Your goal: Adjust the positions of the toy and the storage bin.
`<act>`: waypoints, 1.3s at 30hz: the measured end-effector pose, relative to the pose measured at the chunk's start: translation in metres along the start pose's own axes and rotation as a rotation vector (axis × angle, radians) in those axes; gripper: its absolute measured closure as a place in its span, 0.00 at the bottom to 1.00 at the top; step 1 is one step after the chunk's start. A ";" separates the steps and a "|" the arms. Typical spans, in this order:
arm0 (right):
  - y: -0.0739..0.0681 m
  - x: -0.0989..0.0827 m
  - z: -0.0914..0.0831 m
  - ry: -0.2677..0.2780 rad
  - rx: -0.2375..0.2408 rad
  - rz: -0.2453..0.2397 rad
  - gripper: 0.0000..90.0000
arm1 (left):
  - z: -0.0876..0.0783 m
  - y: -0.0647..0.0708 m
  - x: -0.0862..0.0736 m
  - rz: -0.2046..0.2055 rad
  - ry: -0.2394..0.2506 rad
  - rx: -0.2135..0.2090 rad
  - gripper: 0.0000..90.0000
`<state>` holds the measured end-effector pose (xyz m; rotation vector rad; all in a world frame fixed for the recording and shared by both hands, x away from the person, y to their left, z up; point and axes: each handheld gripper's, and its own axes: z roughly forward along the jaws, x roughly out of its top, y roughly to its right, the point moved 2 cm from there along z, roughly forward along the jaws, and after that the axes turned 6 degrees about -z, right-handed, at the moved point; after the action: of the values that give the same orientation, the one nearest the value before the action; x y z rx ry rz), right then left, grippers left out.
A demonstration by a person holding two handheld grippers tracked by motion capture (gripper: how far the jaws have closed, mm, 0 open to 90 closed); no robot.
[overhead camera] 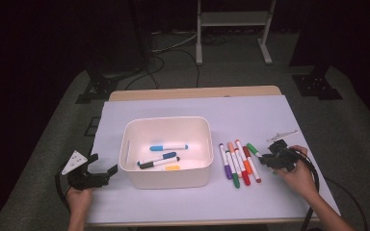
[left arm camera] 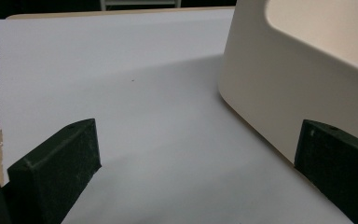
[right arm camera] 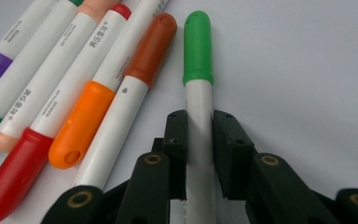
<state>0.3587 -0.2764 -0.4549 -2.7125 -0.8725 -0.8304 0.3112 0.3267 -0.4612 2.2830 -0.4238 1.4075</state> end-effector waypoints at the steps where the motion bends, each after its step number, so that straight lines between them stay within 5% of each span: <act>1: 0.000 0.000 0.000 -0.001 -0.001 0.001 0.83 | 0.000 0.000 0.000 0.000 0.001 0.000 0.00; 8: 0.004 -0.002 -0.005 0.006 0.031 0.032 0.84 | 0.000 0.000 0.000 -0.003 -0.001 0.000 0.00; 23: -0.007 0.009 -0.049 0.090 0.131 0.053 0.84 | 0.001 0.000 0.000 -0.003 -0.004 0.001 0.00; 39: -0.055 0.066 -0.115 0.199 0.254 -0.076 0.84 | 0.001 0.000 0.000 -0.003 -0.005 0.000 0.00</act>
<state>0.3181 -0.2369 -0.3228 -2.3476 -0.9687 -0.9166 0.3117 0.3265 -0.4613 2.2865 -0.4221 1.4009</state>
